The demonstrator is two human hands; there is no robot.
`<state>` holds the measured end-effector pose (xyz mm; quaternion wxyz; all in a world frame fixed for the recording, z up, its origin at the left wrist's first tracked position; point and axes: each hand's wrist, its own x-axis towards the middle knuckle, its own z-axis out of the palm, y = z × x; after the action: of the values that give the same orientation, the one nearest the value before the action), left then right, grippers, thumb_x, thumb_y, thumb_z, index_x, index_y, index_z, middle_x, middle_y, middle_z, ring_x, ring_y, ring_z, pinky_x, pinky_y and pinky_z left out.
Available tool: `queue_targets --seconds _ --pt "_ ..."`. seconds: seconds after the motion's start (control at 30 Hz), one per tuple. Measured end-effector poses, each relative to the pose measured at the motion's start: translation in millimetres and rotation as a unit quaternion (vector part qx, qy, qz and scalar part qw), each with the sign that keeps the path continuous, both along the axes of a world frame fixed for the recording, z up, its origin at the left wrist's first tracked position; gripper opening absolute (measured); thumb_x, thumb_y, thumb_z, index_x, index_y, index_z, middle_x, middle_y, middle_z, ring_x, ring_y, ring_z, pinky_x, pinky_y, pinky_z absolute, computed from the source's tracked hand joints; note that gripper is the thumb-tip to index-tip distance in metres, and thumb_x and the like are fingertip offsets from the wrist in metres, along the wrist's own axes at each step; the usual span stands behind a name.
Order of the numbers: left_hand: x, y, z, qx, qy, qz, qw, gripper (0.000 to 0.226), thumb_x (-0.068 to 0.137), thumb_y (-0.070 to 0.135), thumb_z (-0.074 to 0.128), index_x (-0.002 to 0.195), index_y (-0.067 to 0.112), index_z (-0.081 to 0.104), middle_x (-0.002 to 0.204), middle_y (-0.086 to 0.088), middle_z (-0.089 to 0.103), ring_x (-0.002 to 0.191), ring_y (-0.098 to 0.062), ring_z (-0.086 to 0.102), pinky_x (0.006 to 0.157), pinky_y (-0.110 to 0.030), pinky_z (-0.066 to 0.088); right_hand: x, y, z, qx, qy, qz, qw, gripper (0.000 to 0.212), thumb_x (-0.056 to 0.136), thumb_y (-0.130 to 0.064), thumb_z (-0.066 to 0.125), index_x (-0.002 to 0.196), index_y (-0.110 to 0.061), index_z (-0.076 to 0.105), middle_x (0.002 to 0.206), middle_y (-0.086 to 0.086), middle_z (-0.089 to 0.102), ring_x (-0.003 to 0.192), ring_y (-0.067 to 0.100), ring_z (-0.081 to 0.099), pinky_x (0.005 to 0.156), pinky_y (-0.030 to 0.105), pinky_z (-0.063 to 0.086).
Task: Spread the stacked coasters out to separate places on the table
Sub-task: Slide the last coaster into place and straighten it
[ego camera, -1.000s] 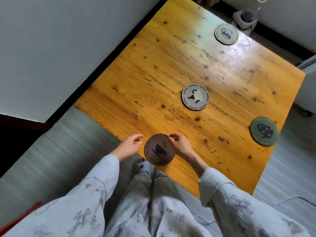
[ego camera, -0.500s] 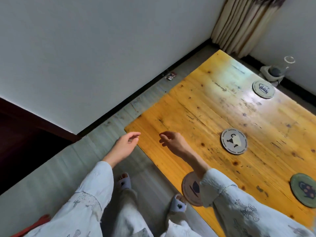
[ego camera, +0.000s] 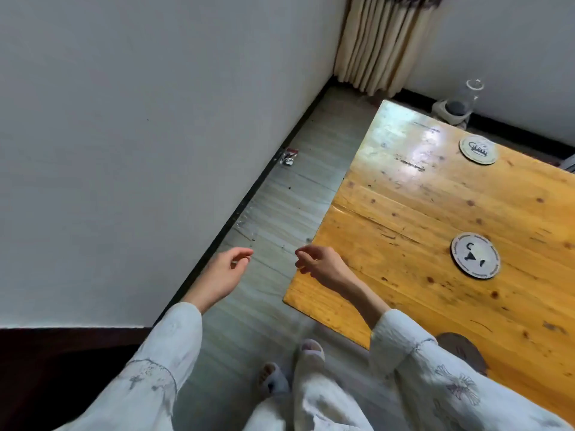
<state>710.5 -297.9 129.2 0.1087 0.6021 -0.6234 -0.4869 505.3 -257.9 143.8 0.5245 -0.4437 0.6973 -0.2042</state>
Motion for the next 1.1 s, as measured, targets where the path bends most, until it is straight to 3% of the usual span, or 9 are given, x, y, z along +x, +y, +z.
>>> queue_targets --seconds 0.13,0.3,0.4,0.5,0.6,0.7,0.9,1.1 --pt "-24.0 -49.9 3.8 -0.010 0.007 -0.088 0.996 0.026 0.089 0.016 0.048 0.112 0.018 0.060 0.113 -0.006 0.065 0.103 -0.022 0.060 0.098 -0.044 0.046 -9.2 -23.0 2.3 -0.008 0.009 -0.055 0.998 0.031 0.096 -0.020 0.044 0.118 -0.003 0.059 0.110 0.018 0.068 0.085 0.018 0.062 0.064 0.018 0.046" --pt "-68.4 -103.0 8.3 -0.032 0.005 -0.199 0.979 0.029 0.090 0.017 0.047 0.117 0.017 0.057 0.117 -0.005 0.063 0.107 -0.017 0.057 0.096 -0.034 0.045 -35.9 -48.8 -1.8 -0.008 0.015 -0.129 0.991 0.032 0.097 -0.021 0.043 0.121 -0.004 0.057 0.112 0.017 0.068 0.097 0.026 0.065 0.080 0.031 0.049" --pt "-95.1 -137.0 4.3 -0.051 -0.014 -0.246 0.968 0.030 0.090 0.015 0.046 0.119 0.014 0.056 0.122 -0.007 0.060 0.110 -0.017 0.055 0.098 -0.032 0.042 -57.8 -64.4 -10.0 -0.011 0.012 -0.178 0.984 0.032 0.096 -0.019 0.043 0.121 -0.004 0.056 0.111 0.018 0.068 0.094 0.026 0.065 0.079 0.032 0.049" --pt "-129.1 -165.9 -3.5 -0.072 -0.041 -0.297 0.951 0.033 0.091 0.016 0.045 0.122 0.015 0.053 0.126 -0.007 0.056 0.113 -0.017 0.052 0.099 -0.031 0.038 -92.3 -77.7 -24.4 -0.007 0.037 -0.236 0.971 0.030 0.096 -0.019 0.044 0.118 -0.004 0.057 0.111 0.017 0.068 0.090 0.023 0.063 0.074 0.029 0.049" --pt "-161.0 -184.7 -8.7 -0.087 -0.065 -0.359 0.927 0.035 0.090 0.016 0.045 0.126 0.013 0.049 0.132 -0.008 0.052 0.123 -0.021 0.046 0.105 -0.033 0.033 -123.3 -82.4 -34.3 0.011 0.067 -0.275 0.959 0.030 0.095 -0.020 0.045 0.119 -0.006 0.057 0.114 0.017 0.067 0.101 0.026 0.063 0.089 0.040 0.049" --pt "-194.3 -203.8 -14.8 -0.100 -0.078 -0.410 0.903 0.041 0.090 0.015 0.046 0.131 0.013 0.042 0.140 -0.011 0.042 0.132 -0.022 0.036 0.112 -0.037 0.027 -151.9 -87.6 -40.4 0.022 0.109 -0.320 0.941 0.031 0.094 -0.021 0.048 0.120 -0.007 0.057 0.120 0.016 0.065 0.109 0.029 0.060 0.092 0.041 0.048" --pt "-266.9 -222.2 -59.9 -0.126 -0.117 -0.533 0.828 0.062 0.088 0.029 0.052 0.142 0.023 0.022 0.156 -0.007 0.007 0.144 -0.023 0.002 0.118 -0.042 0.012 -212.1 -82.5 -76.2 0.074 0.193 -0.376 0.903 0.035 0.092 -0.022 0.048 0.125 -0.009 0.052 0.127 0.015 0.059 0.117 0.031 0.053 0.100 0.044 0.045" --pt "-341.0 -226.7 -123.2 -0.208 -0.175 -0.624 0.733 0.100 0.075 0.052 0.061 0.143 0.027 -0.008 0.154 -0.009 -0.020 0.141 -0.030 -0.019 0.115 -0.046 -0.004 -278.9 -63.8 -133.0 0.121 0.297 -0.393 0.862 0.043 0.092 -0.022 0.047 0.133 -0.010 0.040 0.137 0.016 0.044 0.128 0.031 0.037 0.108 0.047 0.032"
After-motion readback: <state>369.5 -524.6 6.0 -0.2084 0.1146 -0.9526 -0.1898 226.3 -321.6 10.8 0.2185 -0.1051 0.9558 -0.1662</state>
